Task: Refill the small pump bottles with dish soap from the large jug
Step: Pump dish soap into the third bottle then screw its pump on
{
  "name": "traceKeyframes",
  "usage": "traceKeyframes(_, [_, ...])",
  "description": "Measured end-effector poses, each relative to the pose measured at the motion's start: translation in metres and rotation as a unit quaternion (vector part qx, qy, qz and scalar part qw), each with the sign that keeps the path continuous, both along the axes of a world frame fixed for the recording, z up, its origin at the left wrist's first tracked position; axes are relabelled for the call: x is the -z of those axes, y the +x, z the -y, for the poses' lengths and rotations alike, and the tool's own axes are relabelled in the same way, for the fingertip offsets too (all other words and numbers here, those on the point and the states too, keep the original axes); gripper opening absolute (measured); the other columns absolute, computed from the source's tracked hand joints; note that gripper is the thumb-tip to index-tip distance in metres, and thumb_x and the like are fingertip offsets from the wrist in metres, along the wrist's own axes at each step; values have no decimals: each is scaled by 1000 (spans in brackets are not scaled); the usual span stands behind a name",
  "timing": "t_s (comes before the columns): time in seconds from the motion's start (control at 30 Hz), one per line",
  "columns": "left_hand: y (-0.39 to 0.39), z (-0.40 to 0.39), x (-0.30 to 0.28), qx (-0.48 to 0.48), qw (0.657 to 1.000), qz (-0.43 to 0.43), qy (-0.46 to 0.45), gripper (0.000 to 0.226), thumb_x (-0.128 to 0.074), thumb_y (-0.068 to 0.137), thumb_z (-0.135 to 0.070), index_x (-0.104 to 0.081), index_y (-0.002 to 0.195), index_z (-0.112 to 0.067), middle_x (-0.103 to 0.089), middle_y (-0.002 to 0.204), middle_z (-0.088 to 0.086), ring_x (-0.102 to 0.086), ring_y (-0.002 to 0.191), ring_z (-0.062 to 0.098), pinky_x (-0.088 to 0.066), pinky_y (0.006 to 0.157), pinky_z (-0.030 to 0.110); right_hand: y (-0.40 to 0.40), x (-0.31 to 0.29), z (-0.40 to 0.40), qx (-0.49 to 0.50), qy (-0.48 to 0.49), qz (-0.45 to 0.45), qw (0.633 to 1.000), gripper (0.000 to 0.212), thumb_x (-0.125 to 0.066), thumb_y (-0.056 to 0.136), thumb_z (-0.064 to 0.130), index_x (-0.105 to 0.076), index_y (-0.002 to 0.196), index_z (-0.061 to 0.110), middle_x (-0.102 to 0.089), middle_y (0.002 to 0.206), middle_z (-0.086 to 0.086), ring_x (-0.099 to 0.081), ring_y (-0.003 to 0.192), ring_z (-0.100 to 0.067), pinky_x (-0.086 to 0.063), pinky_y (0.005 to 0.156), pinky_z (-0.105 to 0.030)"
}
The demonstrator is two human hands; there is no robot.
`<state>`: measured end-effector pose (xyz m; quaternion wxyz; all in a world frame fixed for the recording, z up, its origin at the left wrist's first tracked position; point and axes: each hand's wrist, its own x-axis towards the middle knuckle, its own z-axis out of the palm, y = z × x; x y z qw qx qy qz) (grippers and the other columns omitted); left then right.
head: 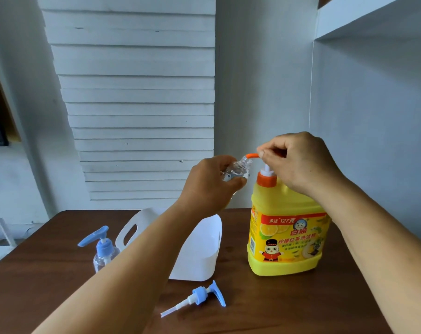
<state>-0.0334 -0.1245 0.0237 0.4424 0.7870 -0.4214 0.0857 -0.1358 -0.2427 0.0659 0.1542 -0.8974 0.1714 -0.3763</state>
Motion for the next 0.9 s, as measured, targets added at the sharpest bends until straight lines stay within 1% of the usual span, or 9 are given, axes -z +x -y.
traceKeyframes(0.2, [3, 1, -5, -2, 1000, -3, -15, 27, -66, 83, -31, -65, 108, -23, -71, 101, -2, -65, 86, 14, -54, 76, 31, 0, -2, 2, -3, 7, 3, 1000, 18, -60, 89, 24, -75, 91, 14, -73, 92, -2, -63, 83, -16, -44, 69, -22])
traceKeyframes(0.3, [5, 3, -3, -2, 1000, 9, -3, 28, -66, 82, -31, -65, 109, -22, -71, 100, -2, -64, 83, 14, -48, 67, 22, 3, 6, 1, 3, 4, 17, 1000, 19, -59, 90, 25, -75, 92, 15, -73, 94, -1, -63, 85, -17, -42, 72, -20])
traceKeyframes(0.37, [4, 3, 0, -1, 1000, 12, 8, 31, -66, 83, -31, -64, 112, -21, -71, 103, -2, -64, 84, 14, -47, 67, 21, 4, 10, 0, 3, 0, 18, 1000, 19, -59, 90, 24, -75, 91, 15, -73, 97, -1, -64, 89, -17, -42, 74, -20])
traceKeyframes(0.5, [2, 3, 1, 2, 1000, 7, 4, 29, -66, 83, -30, -64, 111, -22, -71, 104, -1, -65, 87, 15, -53, 73, 29, 1, 8, 1, -2, 0, 10, 1000, 19, -58, 91, 25, -74, 94, 16, -73, 100, 0, -64, 91, -17, -43, 76, -20])
traceKeyframes(0.63, [1, 3, -7, 1, 1000, 16, -9, 24, -66, 83, -30, -66, 105, -23, -71, 99, -1, -65, 86, 16, -55, 77, 36, 0, -2, 3, -11, -3, 0, 1000, 19, -59, 90, 23, -74, 93, 13, -73, 90, -1, -65, 85, -17, -49, 74, -24])
traceKeyframes(0.7, [1, 3, -8, -3, 1000, 18, -9, 22, -66, 82, -31, -66, 103, -24, -71, 98, -2, -65, 85, 16, -55, 76, 35, 0, -1, 3, -13, -2, 7, 1000, 18, -60, 90, 23, -74, 93, 13, -72, 88, -1, -64, 82, -16, -48, 67, -20])
traceKeyframes(0.77, [2, 3, -7, -5, 1000, 17, -10, 22, -66, 82, -31, -66, 103, -24, -71, 97, -3, -64, 83, 14, -53, 74, 32, 1, 3, 3, -11, -7, 24, 1000, 19, -58, 90, 24, -73, 97, 15, -71, 92, -1, -59, 79, -12, -39, 61, -11])
traceKeyframes(0.8, [2, 3, -5, -4, 1000, 15, -9, 22, -66, 82, -31, -65, 104, -24, -71, 97, -3, -64, 83, 14, -52, 74, 32, 1, 6, 4, -8, -8, 30, 999, 19, -58, 91, 24, -74, 98, 15, -72, 94, -2, -57, 79, -11, -37, 60, -11])
traceKeyframes(0.9, [2, 3, 0, -3, 1000, 5, 0, 26, -66, 83, -30, -65, 108, -22, -70, 99, -2, -64, 85, 15, -51, 72, 28, 4, 13, 4, -2, -3, 33, 999, 19, -59, 90, 24, -74, 96, 15, -72, 98, -3, -59, 82, -13, -40, 70, -19])
